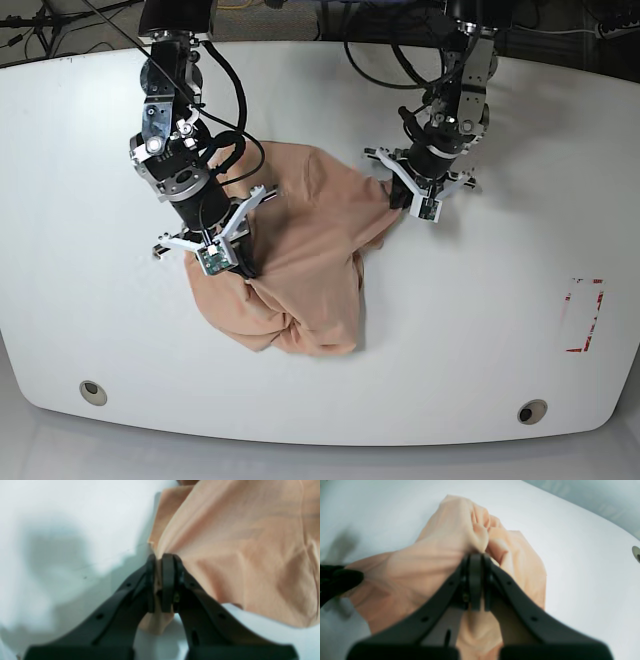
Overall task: Fold the T-shirt properly
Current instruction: 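Pull both grippers apart to stretch the shirt between them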
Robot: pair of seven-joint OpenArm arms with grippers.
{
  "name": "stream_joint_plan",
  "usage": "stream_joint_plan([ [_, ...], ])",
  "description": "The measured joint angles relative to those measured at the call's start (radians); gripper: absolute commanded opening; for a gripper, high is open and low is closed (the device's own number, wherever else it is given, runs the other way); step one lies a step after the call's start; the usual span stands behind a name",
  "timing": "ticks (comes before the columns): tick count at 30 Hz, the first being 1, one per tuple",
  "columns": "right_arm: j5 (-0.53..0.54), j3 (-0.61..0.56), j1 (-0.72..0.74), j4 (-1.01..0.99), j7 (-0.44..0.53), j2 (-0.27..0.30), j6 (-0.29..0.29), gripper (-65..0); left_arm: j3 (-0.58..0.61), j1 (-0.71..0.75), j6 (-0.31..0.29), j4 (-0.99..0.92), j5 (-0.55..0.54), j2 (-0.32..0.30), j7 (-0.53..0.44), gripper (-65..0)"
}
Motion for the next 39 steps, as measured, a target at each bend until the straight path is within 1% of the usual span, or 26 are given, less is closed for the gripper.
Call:
stream_joint_plan([
  [7, 0.003, 0.035, 0.000, 0.019, -0.003, 0.001, 0.011, -65.0, -0.011, 0.058, -0.003, 0.084, -0.004, -0.046, -0.002, -64.0],
  [10, 0.002, 0.087, -0.003, 0.045, 0.005, -0.004, 0.010, -65.0, -0.022, 0.103, 0.010, 0.174, -0.003, -0.070, 0.000, -64.0],
  [11, 0.000, 0.100, -0.001, 0.050, 0.008, 0.000, 0.007, -65.0, -0.031, 0.114, 0.009, 0.213, -0.004, -0.084, -0.021, -64.0],
  [12, -0.004, 0.113, 0.000, 0.053, 0.008, 0.004, -0.008, -65.0, -0.039, 0.122, 0.009, 0.233, -0.010, -0.096, -0.039, -64.0],
  [14, -0.006, 0.134, 0.000, 0.055, 0.011, 0.010, -0.012, -65.0, -0.049, 0.127, 0.013, 0.254, -0.008, -0.112, -0.047, -64.0],
  [16, -0.009, 0.140, 0.003, 0.051, 0.001, 0.010, -0.012, -65.0, -0.055, 0.127, 0.024, 0.257, -0.003, -0.126, -0.029, -64.0],
  [20, 0.002, 0.156, 0.010, 0.050, 0.006, -0.002, -0.001, -65.0, -0.057, 0.145, 0.017, 0.272, -0.005, -0.140, -0.039, -64.2],
  [23, 0.008, 0.187, 0.034, 0.043, 0.004, -0.006, 0.013, -65.0, -0.060, 0.145, 0.011, 0.282, -0.005, -0.156, -0.024, -64.3],
  [26, 0.004, 0.212, 0.060, 0.036, 0.005, 0.003, -0.005, -65.0, -0.079, 0.135, 0.016, 0.296, -0.004, -0.167, -0.025, -64.3],
  [31, 0.002, 0.234, 0.087, 0.017, 0.004, 0.003, -0.003, -65.0, -0.098, 0.111, 0.023, 0.319, -0.004, -0.175, -0.029, -64.2],
  [35, 0.036, 0.251, 0.139, -0.002, -0.011, 0.001, 0.007, -65.0, -0.125, 0.091, 0.008, 0.366, -0.005, -0.179, -0.014, -64.2],
  [39, 0.068, 0.260, 0.200, -0.018, 0.007, 0.023, -0.003, -65.0, -0.141, 0.057, 0.011, 0.391, 0.000, -0.192, -0.025, -64.3],
])
